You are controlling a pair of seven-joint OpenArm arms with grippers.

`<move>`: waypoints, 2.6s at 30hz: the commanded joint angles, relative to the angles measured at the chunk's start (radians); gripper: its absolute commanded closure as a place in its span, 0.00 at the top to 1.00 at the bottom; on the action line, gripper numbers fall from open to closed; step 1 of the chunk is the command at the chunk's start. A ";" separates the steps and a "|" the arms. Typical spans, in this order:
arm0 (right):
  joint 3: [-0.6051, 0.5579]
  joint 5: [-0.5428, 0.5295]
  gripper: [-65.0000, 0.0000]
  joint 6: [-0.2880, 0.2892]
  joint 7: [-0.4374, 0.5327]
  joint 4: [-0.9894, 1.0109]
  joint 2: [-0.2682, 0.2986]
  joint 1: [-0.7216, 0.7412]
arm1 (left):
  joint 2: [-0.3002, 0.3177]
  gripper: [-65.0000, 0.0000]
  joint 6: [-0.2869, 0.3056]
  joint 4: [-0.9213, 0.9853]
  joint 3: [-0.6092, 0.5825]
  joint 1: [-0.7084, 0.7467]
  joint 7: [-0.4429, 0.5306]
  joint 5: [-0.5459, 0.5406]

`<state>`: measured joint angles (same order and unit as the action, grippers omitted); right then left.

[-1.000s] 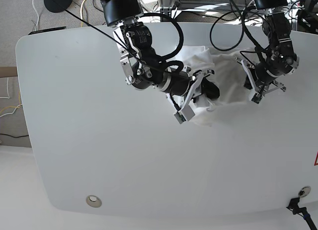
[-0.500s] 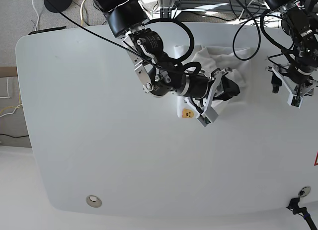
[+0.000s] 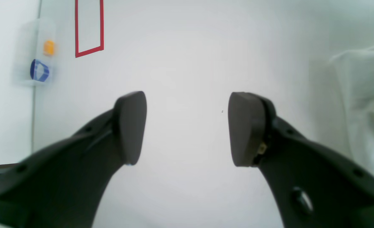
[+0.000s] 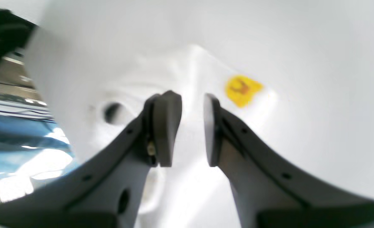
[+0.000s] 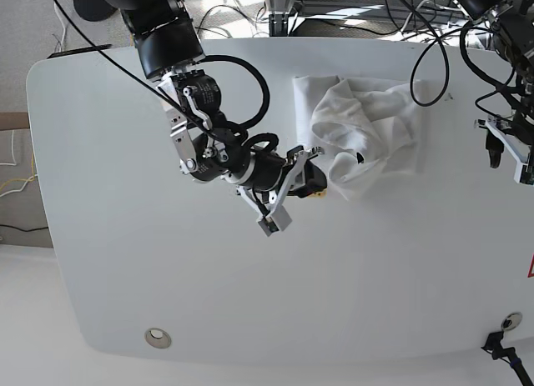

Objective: Fold the T-shirt properly
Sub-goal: 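Fold the held end over the bundle with the right gripper and release, then grasp the folded bundle edges with both grippers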

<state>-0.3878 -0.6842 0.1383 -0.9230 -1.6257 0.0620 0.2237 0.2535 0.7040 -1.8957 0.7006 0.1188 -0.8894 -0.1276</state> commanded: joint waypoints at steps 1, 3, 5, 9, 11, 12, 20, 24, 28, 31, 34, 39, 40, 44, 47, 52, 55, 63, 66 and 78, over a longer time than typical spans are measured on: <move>-0.003 -0.025 0.25 0.016 0.025 -0.026 0.037 0.021 | 0.017 0.59 -0.006 -0.012 0.006 -0.008 0.022 -0.008; -0.003 0.011 0.25 0.016 0.025 -0.026 0.077 0.016 | 0.017 0.59 -0.006 -0.012 0.006 -0.008 0.022 -0.008; -0.003 0.091 0.25 0.016 0.025 -0.026 0.085 -0.004 | 0.017 0.59 -0.006 -0.012 0.004 -0.008 0.022 -0.008; -0.003 0.226 0.25 0.016 0.025 -0.025 0.046 -0.016 | 0.016 0.59 -0.006 -0.011 -0.006 -0.006 0.020 -0.007; -0.003 0.297 0.25 0.016 0.025 -0.025 0.011 -0.028 | 0.016 0.59 -0.006 -0.011 -0.017 -0.006 0.020 -0.007; -0.003 0.327 0.25 0.016 0.025 -0.023 -0.011 -0.028 | 0.016 0.59 -0.006 -0.011 -0.017 -0.005 0.020 -0.007; -0.004 0.525 0.25 0.027 0.025 0.060 -0.176 -0.027 | 0.019 0.59 -0.006 -0.011 -0.011 0.014 0.020 -0.007; -0.089 0.559 0.25 0.019 0.026 0.083 -0.195 -0.024 | 0.020 0.59 -0.006 -0.011 -0.009 0.014 0.020 -0.007; -0.159 0.548 0.25 0.019 0.026 0.081 -0.209 -0.024 | 0.020 0.59 -0.006 -0.011 -0.009 0.014 0.020 -0.007; -0.201 0.548 0.25 0.025 0.026 0.081 -0.219 -0.024 | 0.020 0.59 -0.006 -0.011 -0.009 0.014 0.020 -0.007; -0.267 0.548 0.25 0.028 0.026 0.080 -0.219 -0.017 | 0.017 0.59 -0.006 -0.011 -0.009 0.014 0.020 -0.007; -0.339 0.387 0.25 0.019 0.026 0.008 -0.219 0.019 | 0.017 0.59 -0.006 -0.011 -0.014 0.014 0.020 -0.007; -0.322 0.350 0.25 0.019 0.026 -0.009 -0.219 0.024 | 0.017 0.59 -0.006 -0.011 -0.015 0.014 0.020 -0.007; -0.196 0.280 0.25 0.019 0.025 -0.035 -0.219 0.039 | 0.017 0.59 -0.006 -0.011 -0.017 0.014 0.020 -0.007; -0.148 0.301 0.25 0.017 0.025 -0.035 -0.173 0.046 | 0.017 0.59 -0.006 -0.011 -0.017 0.014 0.020 -0.007; -0.148 0.424 0.25 0.017 0.025 -0.032 -0.101 0.032 | 0.017 0.59 -0.006 -0.011 -0.017 0.014 0.020 -0.007; -0.150 0.504 0.25 0.017 0.025 -0.032 -0.083 0.013 | 0.016 0.59 -0.006 -0.015 -0.063 0.014 0.019 -0.010; -0.150 0.637 0.24 0.017 0.046 -0.029 -0.090 0.032 | -0.070 0.56 -0.006 -0.018 -0.238 0.014 -0.037 -0.010; -0.148 0.633 0.24 0.017 0.114 0.028 -0.092 0.036 | -0.105 0.29 -0.006 -0.015 -0.293 0.048 -0.034 -0.007; -0.148 0.633 0.00 0.017 0.305 0.246 -0.166 0.052 | -0.153 0.00 -0.006 -0.009 -0.401 0.117 -0.030 -0.001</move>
<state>-0.5369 -0.0486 0.1566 -0.6540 -1.3853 -0.0875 0.2501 0.0925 0.7006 -1.8912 0.2985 0.2451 -0.9451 -0.1188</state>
